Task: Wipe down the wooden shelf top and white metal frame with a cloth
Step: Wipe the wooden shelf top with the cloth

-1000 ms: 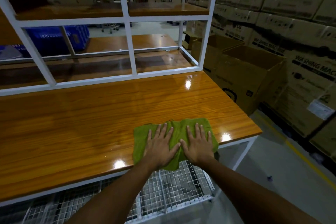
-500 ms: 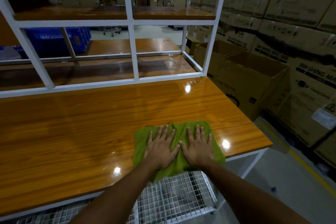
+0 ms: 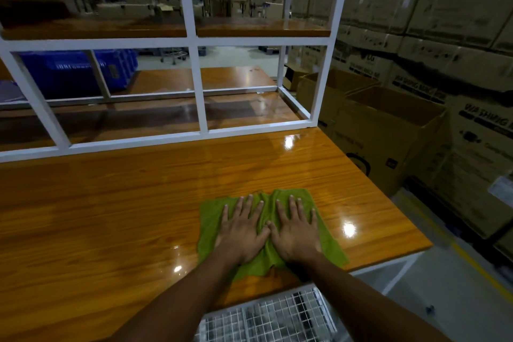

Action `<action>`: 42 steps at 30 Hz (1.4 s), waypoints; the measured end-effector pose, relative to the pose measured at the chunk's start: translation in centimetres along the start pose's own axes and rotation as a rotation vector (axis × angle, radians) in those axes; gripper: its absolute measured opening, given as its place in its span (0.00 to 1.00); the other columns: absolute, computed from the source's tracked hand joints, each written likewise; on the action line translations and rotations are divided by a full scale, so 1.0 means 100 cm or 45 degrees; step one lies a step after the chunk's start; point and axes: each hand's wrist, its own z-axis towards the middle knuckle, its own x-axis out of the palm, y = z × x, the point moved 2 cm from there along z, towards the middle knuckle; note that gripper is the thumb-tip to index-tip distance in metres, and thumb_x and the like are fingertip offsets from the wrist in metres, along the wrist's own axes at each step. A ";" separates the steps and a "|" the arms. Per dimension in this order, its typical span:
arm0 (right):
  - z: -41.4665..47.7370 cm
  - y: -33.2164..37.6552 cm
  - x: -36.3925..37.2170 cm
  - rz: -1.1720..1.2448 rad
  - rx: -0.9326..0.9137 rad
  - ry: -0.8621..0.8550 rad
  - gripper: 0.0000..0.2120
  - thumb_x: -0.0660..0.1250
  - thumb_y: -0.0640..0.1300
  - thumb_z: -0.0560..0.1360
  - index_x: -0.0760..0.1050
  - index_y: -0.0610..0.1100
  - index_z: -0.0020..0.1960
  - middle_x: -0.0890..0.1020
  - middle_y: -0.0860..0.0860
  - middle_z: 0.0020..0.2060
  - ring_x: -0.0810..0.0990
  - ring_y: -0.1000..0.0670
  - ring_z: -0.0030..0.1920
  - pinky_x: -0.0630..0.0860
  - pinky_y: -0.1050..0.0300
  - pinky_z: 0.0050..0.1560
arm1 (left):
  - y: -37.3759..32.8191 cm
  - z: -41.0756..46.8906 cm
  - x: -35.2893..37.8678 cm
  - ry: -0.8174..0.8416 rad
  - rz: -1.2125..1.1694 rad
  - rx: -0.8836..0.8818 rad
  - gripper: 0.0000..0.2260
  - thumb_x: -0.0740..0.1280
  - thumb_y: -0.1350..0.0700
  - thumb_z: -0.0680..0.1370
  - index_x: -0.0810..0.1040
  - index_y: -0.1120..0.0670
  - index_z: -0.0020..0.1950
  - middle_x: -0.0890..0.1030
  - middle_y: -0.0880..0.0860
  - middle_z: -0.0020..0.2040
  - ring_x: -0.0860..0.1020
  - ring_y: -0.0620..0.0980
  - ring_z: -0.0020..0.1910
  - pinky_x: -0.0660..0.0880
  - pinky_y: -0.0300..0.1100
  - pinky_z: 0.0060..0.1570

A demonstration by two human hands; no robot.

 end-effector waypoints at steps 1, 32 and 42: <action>0.004 0.000 0.000 0.004 -0.001 0.000 0.43 0.28 0.67 0.69 0.41 0.52 0.81 0.43 0.45 0.80 0.38 0.45 0.79 0.37 0.37 0.76 | 0.000 0.003 0.000 0.001 0.002 -0.006 0.30 0.45 0.36 0.81 0.43 0.44 0.81 0.38 0.49 0.81 0.37 0.50 0.79 0.40 0.60 0.75; 0.182 -0.009 -0.003 0.019 -0.080 0.024 0.30 0.42 0.60 0.82 0.42 0.50 0.81 0.43 0.44 0.80 0.39 0.44 0.79 0.38 0.37 0.76 | 0.021 0.171 -0.016 -0.008 -0.037 -0.085 0.26 0.43 0.42 0.83 0.46 0.45 0.81 0.41 0.49 0.81 0.40 0.51 0.80 0.41 0.60 0.76; 0.244 -0.021 -0.007 0.029 -0.162 0.063 0.29 0.42 0.58 0.83 0.43 0.51 0.81 0.44 0.46 0.80 0.40 0.45 0.80 0.39 0.37 0.76 | 0.028 0.232 -0.018 -0.009 -0.032 -0.138 0.26 0.43 0.41 0.83 0.45 0.45 0.81 0.41 0.49 0.81 0.40 0.50 0.79 0.41 0.60 0.75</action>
